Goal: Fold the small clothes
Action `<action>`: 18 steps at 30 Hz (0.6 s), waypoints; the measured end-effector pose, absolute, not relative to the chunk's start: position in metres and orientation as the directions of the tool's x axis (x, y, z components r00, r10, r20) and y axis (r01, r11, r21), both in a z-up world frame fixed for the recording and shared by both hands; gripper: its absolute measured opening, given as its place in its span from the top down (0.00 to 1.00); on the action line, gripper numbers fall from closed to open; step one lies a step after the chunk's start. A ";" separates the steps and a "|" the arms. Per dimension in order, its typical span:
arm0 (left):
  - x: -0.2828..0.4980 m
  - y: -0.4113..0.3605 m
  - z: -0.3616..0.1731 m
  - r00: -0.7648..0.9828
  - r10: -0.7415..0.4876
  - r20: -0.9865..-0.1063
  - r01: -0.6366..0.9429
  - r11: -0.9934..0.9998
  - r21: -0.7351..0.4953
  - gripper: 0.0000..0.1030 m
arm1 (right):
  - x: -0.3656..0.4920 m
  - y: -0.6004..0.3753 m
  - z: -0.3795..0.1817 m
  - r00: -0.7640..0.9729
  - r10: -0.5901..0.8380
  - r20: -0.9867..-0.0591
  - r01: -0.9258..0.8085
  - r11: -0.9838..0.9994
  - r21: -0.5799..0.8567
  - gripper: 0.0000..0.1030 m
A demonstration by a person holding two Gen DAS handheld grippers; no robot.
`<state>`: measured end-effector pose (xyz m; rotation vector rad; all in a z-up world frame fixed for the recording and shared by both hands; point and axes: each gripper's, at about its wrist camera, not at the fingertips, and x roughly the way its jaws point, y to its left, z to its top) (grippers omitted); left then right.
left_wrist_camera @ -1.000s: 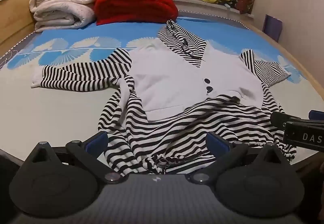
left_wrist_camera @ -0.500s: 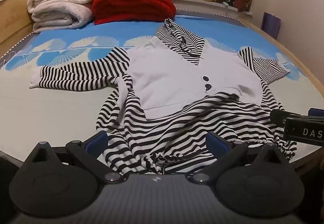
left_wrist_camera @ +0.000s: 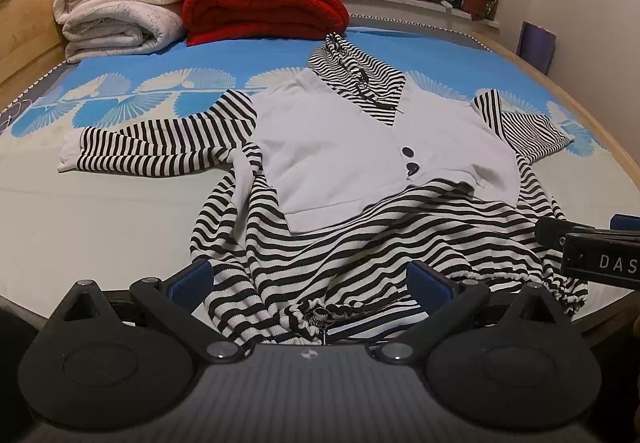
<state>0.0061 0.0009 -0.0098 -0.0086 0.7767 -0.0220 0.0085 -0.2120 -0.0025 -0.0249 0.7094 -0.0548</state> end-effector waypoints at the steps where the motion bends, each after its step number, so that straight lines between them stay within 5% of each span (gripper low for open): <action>1: 0.006 0.001 -0.010 0.712 -0.023 -0.701 0.017 1.000 -0.016 0.00 | 0.008 -0.212 -0.003 0.757 -0.059 -0.651 0.042 0.998 -0.042 0.03; 18: 0.005 -0.001 -0.010 0.712 -0.025 -0.702 0.017 1.000 -0.018 0.00 | 0.008 -0.213 -0.003 0.756 -0.061 -0.651 0.043 0.998 -0.043 0.03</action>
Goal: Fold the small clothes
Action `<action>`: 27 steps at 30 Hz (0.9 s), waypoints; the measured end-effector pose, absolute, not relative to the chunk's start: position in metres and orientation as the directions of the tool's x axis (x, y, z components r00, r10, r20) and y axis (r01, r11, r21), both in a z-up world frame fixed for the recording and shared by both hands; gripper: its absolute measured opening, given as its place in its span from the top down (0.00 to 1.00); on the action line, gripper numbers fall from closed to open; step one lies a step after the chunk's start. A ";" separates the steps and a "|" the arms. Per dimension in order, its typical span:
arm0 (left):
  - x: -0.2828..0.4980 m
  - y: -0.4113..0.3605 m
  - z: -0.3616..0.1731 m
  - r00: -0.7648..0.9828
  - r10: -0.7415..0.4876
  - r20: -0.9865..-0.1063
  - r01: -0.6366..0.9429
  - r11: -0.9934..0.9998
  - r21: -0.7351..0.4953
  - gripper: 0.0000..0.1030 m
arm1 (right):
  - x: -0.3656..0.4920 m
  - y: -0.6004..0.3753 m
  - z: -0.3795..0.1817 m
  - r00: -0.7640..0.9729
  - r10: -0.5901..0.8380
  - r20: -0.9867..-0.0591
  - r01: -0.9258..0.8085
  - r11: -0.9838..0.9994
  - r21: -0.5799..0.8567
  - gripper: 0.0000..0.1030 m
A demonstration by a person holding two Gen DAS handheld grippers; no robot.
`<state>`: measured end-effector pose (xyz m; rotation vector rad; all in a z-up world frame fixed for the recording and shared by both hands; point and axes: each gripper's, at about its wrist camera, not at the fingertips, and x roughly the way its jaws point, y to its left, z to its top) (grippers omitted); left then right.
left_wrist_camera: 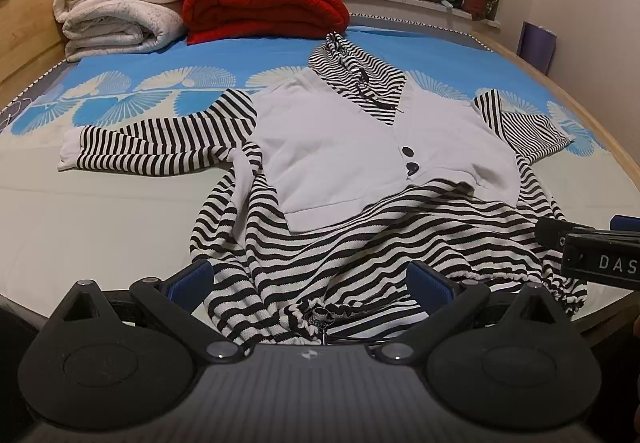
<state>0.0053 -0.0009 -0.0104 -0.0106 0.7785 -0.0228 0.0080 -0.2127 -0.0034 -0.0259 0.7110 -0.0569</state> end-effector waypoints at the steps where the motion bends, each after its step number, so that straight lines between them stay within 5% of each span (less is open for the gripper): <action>1: 0.005 -0.001 -0.010 0.712 -0.025 -0.702 0.016 1.000 -0.019 0.00 | 0.008 -0.213 -0.003 0.756 -0.061 -0.652 0.043 0.998 -0.043 0.03; 18: 0.006 -0.002 -0.007 0.718 -0.023 -0.696 0.018 1.000 -0.015 0.00 | 0.008 -0.211 -0.002 0.760 -0.060 -0.647 0.044 0.998 -0.042 0.03; 27: 0.004 -0.007 0.010 0.742 -0.003 -0.670 0.012 1.000 0.009 0.04 | 0.007 -0.212 0.002 0.785 -0.046 -0.618 0.043 0.999 -0.020 0.13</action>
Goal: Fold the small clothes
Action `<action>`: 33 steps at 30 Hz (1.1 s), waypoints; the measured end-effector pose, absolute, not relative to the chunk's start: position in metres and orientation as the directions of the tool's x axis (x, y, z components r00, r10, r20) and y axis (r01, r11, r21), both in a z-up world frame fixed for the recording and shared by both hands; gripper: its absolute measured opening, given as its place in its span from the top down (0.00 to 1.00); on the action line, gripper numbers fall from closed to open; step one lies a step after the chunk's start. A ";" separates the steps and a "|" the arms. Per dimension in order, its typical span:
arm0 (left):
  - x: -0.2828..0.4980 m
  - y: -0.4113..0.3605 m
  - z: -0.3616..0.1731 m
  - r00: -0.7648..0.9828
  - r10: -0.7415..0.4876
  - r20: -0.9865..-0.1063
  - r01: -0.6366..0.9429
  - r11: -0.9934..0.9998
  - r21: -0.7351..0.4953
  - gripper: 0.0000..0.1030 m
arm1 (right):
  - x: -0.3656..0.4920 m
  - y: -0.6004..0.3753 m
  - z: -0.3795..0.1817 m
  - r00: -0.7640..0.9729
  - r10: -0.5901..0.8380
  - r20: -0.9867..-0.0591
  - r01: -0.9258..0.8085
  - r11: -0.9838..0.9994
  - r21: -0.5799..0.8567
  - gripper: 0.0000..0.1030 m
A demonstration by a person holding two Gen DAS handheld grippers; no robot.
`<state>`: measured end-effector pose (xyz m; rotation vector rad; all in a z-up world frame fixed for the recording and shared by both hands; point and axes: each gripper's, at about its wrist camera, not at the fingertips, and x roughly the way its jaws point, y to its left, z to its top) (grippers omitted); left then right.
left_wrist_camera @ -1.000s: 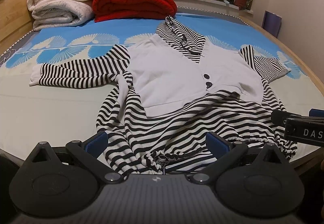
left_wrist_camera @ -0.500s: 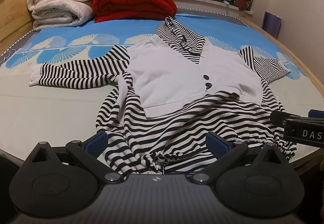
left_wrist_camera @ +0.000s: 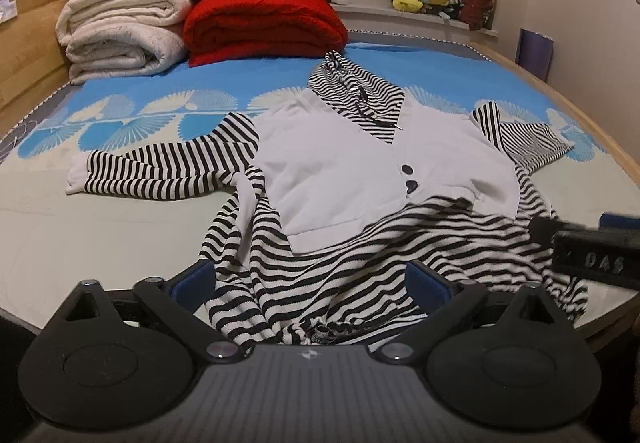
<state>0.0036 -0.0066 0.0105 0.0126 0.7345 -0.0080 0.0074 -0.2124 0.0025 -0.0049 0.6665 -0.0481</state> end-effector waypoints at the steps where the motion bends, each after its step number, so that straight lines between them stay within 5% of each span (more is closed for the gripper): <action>1: 0.003 -0.007 0.017 0.747 -0.008 -0.665 0.009 1.000 -0.003 0.04 | 0.008 -0.213 0.004 0.790 -0.044 -0.612 0.047 0.999 -0.012 0.15; 6: -0.011 -0.013 0.018 0.867 -0.016 -0.498 0.095 0.986 0.134 0.12 | 0.012 -0.212 0.011 0.827 -0.026 -0.561 0.062 0.997 0.046 0.19; 8: 0.004 -0.005 0.022 0.833 -0.013 -0.552 0.079 0.992 0.096 0.35 | 0.014 -0.212 0.014 0.852 -0.026 -0.523 0.068 0.996 0.061 0.19; 10: 0.012 0.010 0.033 0.860 -0.041 -0.508 0.062 0.998 0.025 0.35 | 0.015 -0.212 0.020 0.880 -0.036 -0.474 0.071 0.996 0.057 0.20; 20: 0.127 0.066 0.069 0.930 -0.012 -0.367 0.034 0.998 0.053 0.40 | 0.070 -0.224 0.055 0.910 -0.060 -0.411 0.064 0.998 -0.005 0.20; 22: 0.162 0.093 0.054 0.921 -0.002 -0.390 0.017 0.999 0.034 0.47 | 0.095 -0.224 0.062 0.910 -0.051 -0.411 0.050 0.999 -0.014 0.24; 26: 0.231 0.152 0.007 0.799 0.153 -0.581 -0.157 0.987 0.045 0.80 | 0.154 -0.220 0.070 0.910 -0.038 -0.412 0.034 0.999 -0.016 0.53; 28: 0.254 0.189 -0.007 0.761 0.191 -0.620 -0.242 0.970 0.001 0.80 | 0.184 -0.219 0.069 0.912 -0.004 -0.411 0.007 1.000 0.004 0.77; 33: 0.288 0.281 -0.049 0.608 0.328 -0.723 -0.524 0.850 -0.055 0.78 | 0.242 -0.212 0.048 0.922 0.053 -0.383 -0.041 0.998 0.039 0.77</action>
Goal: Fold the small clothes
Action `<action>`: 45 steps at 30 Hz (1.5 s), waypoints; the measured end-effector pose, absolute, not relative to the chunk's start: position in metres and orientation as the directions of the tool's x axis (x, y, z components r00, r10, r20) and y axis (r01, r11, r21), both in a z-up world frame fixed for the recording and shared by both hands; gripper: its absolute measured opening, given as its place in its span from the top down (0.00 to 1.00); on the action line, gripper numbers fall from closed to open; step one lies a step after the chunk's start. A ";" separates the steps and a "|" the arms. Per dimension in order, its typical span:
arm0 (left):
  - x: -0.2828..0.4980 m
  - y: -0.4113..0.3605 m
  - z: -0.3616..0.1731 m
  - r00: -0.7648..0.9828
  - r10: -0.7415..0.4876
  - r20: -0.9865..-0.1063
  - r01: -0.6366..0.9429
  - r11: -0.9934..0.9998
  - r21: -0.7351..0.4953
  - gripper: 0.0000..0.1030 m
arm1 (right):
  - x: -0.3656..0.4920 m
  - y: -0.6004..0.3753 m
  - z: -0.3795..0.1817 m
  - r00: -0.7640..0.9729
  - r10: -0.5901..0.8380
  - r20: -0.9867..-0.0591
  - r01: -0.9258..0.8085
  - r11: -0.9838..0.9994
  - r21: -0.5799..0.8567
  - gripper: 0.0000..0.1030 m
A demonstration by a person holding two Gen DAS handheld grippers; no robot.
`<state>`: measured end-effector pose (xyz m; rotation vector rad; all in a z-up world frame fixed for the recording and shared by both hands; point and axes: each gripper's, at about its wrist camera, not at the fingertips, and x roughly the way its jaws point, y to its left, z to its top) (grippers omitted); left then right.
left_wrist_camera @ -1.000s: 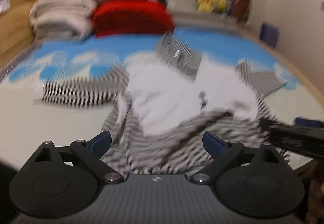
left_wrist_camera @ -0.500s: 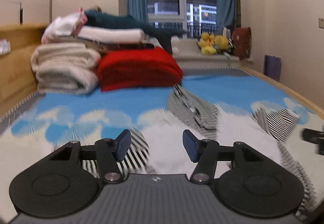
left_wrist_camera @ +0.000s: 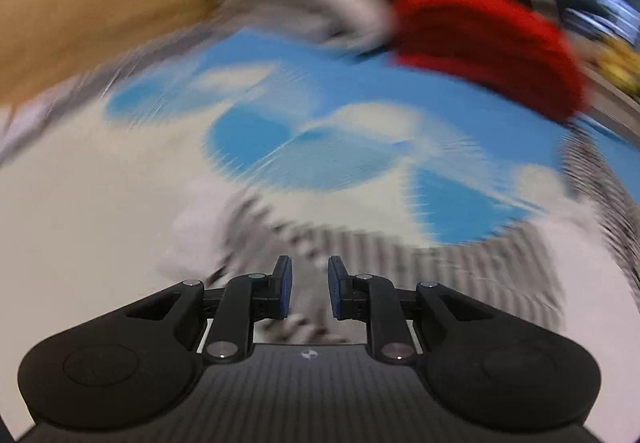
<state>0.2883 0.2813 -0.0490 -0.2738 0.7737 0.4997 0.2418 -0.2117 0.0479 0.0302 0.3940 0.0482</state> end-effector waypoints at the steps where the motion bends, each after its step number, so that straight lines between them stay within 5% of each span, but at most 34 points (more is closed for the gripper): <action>1: 0.289 0.297 -0.056 0.576 0.334 -0.746 -0.575 0.814 -0.079 0.73 | 0.250 -0.210 0.037 0.914 0.052 -0.403 -0.040 0.998 0.038 0.77; 2: 0.287 0.312 -0.062 0.549 0.339 -0.764 -0.620 0.778 -0.100 0.59 | 0.258 -0.208 0.029 0.892 0.032 -0.450 -0.019 0.999 0.033 0.76; 4: 0.288 0.338 -0.071 0.524 0.324 -0.787 -0.688 0.706 -0.167 0.46 | 0.273 -0.212 0.016 0.849 0.060 -0.525 -0.007 0.995 0.103 0.74; 9: 0.282 0.367 -0.091 0.524 0.284 -0.803 -0.756 0.590 -0.284 0.48 | 0.298 -0.220 0.002 0.817 0.076 -0.572 -0.013 0.993 0.114 0.59; 10: 0.283 0.364 -0.094 0.520 0.300 -0.799 -0.755 0.599 -0.266 0.53 | 0.299 -0.224 -0.002 0.809 0.065 -0.584 0.003 0.993 0.115 0.58; 11: 0.288 0.362 -0.095 0.506 0.327 -0.798 -0.757 0.613 -0.229 0.77 | 0.301 -0.230 -0.004 0.799 0.065 -0.598 0.021 0.991 0.135 0.58; 12: 0.292 0.357 -0.092 0.469 0.367 -0.803 -0.766 0.621 -0.163 0.87 | 0.303 -0.237 -0.006 0.790 0.067 -0.610 0.039 0.986 0.159 0.58; 15: 0.297 0.334 -0.062 0.463 0.475 -0.748 -0.797 0.593 -0.117 0.91 | 0.303 -0.251 -0.019 0.765 0.018 -0.644 0.098 0.985 0.144 0.58; 18: 0.312 0.269 -0.003 0.636 0.498 -0.589 -0.674 0.730 -0.111 0.92 | 0.304 -0.269 -0.029 0.728 -0.034 -0.685 0.177 0.974 0.140 0.58; 21: 0.315 0.181 0.042 0.827 0.287 -0.483 -0.429 0.878 -0.212 0.92 | 0.304 -0.286 -0.033 0.708 -0.061 -0.703 0.237 0.959 0.156 0.58; 24: 0.309 0.085 0.057 0.887 -0.117 -0.446 -0.059 0.930 -0.362 0.91 | 0.303 -0.296 -0.032 0.714 -0.101 -0.693 0.283 0.947 0.154 0.60; 26: 0.306 0.020 0.053 0.771 -0.437 -0.462 0.221 0.866 -0.449 0.74 | 0.300 -0.304 -0.031 0.721 -0.125 -0.682 0.328 0.928 0.176 0.67; 28: 0.299 -0.017 0.050 0.687 -0.553 -0.471 0.341 0.818 -0.463 0.68 | 0.301 -0.311 -0.031 0.719 -0.130 -0.682 0.359 0.911 0.205 0.67; 30: 0.296 -0.013 0.051 0.727 -0.510 -0.460 0.295 0.837 -0.461 0.54 | 0.304 -0.317 -0.033 0.714 -0.115 -0.690 0.377 0.894 0.241 0.66; 33: 0.312 0.023 0.047 0.783 -0.363 -0.504 0.150 0.898 -0.413 0.54 | 0.307 -0.322 -0.039 0.703 -0.061 -0.709 0.383 0.871 0.306 0.65; 38: 0.339 0.082 0.010 0.662 -0.038 -0.749 -0.200 0.953 -0.226 0.55 | 0.319 -0.331 -0.075 0.613 -0.007 -0.790 0.457 0.819 0.347 0.57; 45: 0.358 0.126 -0.031 0.481 -0.089 -0.872 -0.327 0.905 -0.273 0.50 | 0.340 -0.344 -0.121 0.511 0.042 -0.858 0.580 0.720 0.381 0.55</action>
